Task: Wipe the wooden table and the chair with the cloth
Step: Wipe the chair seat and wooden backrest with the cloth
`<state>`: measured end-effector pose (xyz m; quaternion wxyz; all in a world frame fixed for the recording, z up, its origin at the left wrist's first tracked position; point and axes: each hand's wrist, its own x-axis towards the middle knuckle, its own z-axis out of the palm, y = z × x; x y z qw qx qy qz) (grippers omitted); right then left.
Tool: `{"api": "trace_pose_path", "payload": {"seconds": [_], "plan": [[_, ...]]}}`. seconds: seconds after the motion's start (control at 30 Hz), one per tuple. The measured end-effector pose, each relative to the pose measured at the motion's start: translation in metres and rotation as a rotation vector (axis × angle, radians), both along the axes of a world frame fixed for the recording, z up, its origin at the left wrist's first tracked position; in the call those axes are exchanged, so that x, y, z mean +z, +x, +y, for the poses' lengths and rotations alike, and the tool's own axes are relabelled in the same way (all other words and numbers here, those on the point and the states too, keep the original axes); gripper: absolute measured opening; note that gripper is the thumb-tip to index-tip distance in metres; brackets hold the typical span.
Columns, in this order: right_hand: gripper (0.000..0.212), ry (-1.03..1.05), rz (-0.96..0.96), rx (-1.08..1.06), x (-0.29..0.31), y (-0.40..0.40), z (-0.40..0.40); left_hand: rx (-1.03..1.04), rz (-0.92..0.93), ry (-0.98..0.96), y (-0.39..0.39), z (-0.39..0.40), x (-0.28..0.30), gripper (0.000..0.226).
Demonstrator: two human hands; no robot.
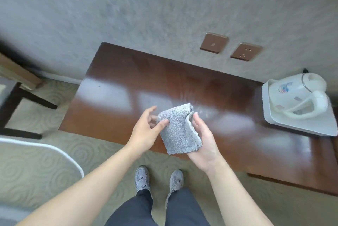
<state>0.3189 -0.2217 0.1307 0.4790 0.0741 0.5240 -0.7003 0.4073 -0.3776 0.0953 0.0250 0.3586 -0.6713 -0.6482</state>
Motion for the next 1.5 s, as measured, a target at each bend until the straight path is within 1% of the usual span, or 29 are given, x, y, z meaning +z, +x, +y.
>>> {"api": "trace_pose_path", "payload": {"seconds": [0.07,0.1,0.2,0.3,0.4,0.5,0.57,0.67,0.77,0.83,0.9,0.97,1.0,1.07,1.1,1.17,1.27,1.3,1.43,1.5], "plan": [[0.048,-0.002,0.05,0.116,0.017,0.004,-0.005,0.164,0.02,0.144,0.018,-0.004,0.02,0.056],[0.047,0.004,0.097,0.189,0.022,0.007,-0.005,0.211,0.027,0.171,0.03,-0.005,0.029,0.051],[0.046,0.006,0.246,0.412,0.035,0.013,-0.004,0.29,0.102,0.155,0.069,0.004,0.056,0.029],[0.044,-0.011,0.316,0.622,0.049,0.024,-0.006,0.373,0.171,0.106,0.108,0.03,0.083,0.009],[0.049,-0.044,0.288,0.795,0.056,0.042,-0.003,0.518,0.224,0.05,0.146,0.067,0.105,0.012],[0.056,-0.104,0.231,0.94,0.057,0.065,0.007,0.737,0.237,-0.031,0.179,0.11,0.117,0.015],[0.059,-0.149,0.174,1.041,0.058,0.084,0.014,0.883,0.201,-0.113,0.199,0.139,0.117,0.016],[0.061,-0.153,0.071,1.158,0.065,0.122,0.021,1.062,0.084,-0.265,0.231,0.179,0.12,0.02],[0.063,-0.158,0.016,1.292,0.071,0.162,0.026,1.239,0.079,-0.309,0.266,0.211,0.129,0.018],[0.065,-0.197,-0.04,1.364,0.077,0.189,0.03,1.334,0.127,-0.292,0.289,0.23,0.138,0.017],[0.076,-0.219,-0.121,1.411,0.081,0.217,0.038,1.403,0.149,-0.299,0.311,0.25,0.146,0.017],[0.089,-0.249,-0.182,1.475,0.083,0.247,0.05,1.455,0.128,-0.33,0.336,0.27,0.153,0.018],[0.087,-0.268,-0.177,1.525,0.083,0.263,0.058,1.476,0.127,-0.337,0.349,0.281,0.157,0.018],[0.072,-0.314,-0.085,1.649,0.082,0.298,0.08,1.502,0.14,-0.336,0.375,0.308,0.163,0.019],[0.065,-0.327,-0.049,1.69,0.081,0.317,0.092,1.51,0.143,-0.335,0.389,0.322,0.164,0.023],[0.058,-0.314,-0.055,1.708,0.081,0.354,0.118,1.534,0.134,-0.329,0.42,0.353,0.163,0.03],[0.057,-0.278,-0.085,1.675,0.08,0.41,0.16,1.589,0.141,-0.279,0.475,0.403,0.155,0.026],[0.057,-0.264,-0.1,1.663,0.078,0.427,0.175,1.595,0.152,-0.249,0.496,0.418,0.151,0.028],[0.054,-0.189,-0.233,1.626,0.07,0.49,0.231,1.568,0.102,-0.185,0.574,0.472,0.139,0.044],[0.058,-0.157,-0.28,1.601,0.07,0.515,0.255,1.543,0.055,-0.165,0.602,0.495,0.128,0.053]]}}
